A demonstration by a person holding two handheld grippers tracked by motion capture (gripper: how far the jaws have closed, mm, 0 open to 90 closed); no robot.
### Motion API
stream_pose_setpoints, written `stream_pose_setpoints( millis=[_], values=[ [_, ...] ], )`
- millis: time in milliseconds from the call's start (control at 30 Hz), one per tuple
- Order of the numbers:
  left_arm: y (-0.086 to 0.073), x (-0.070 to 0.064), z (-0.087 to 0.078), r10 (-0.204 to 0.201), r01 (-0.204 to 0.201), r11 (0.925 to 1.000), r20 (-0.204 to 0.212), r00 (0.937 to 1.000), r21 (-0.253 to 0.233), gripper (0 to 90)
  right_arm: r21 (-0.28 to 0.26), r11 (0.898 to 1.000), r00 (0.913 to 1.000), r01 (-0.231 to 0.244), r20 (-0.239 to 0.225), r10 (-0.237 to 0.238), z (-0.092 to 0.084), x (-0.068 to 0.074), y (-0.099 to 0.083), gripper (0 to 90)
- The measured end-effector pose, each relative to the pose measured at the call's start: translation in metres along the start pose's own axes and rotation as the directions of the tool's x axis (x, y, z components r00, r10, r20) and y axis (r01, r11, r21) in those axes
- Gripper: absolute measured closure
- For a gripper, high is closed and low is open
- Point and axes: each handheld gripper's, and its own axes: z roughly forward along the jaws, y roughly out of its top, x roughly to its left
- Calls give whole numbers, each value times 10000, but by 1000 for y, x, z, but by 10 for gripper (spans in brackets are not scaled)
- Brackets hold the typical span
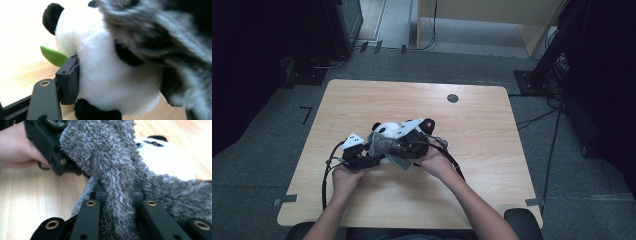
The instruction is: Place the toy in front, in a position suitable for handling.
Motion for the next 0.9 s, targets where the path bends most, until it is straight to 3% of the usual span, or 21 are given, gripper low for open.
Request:
stream_pose_setpoints(
  millis=[367,500,767,900],
  values=[
    [1,2,0,-187,188,9998,59,9998,-49,286,372,9993,9998,68,165,-74,-30,-4,-27,778],
    [1,1,1,-181,182,9998,99,9998,-66,286,163,9997,9996,-203,174,200,-42,-11,-36,779],
    [1,0,1,-134,135,9999,112,9998,-65,287,49,9997,9991,-249,350,247,-50,-17,-39,779],
    [1,-1,2,-106,107,9999,144,9998,-62,287,-100,9987,9980,-504,372,508,-56,-22,-41,779]
  ],
)
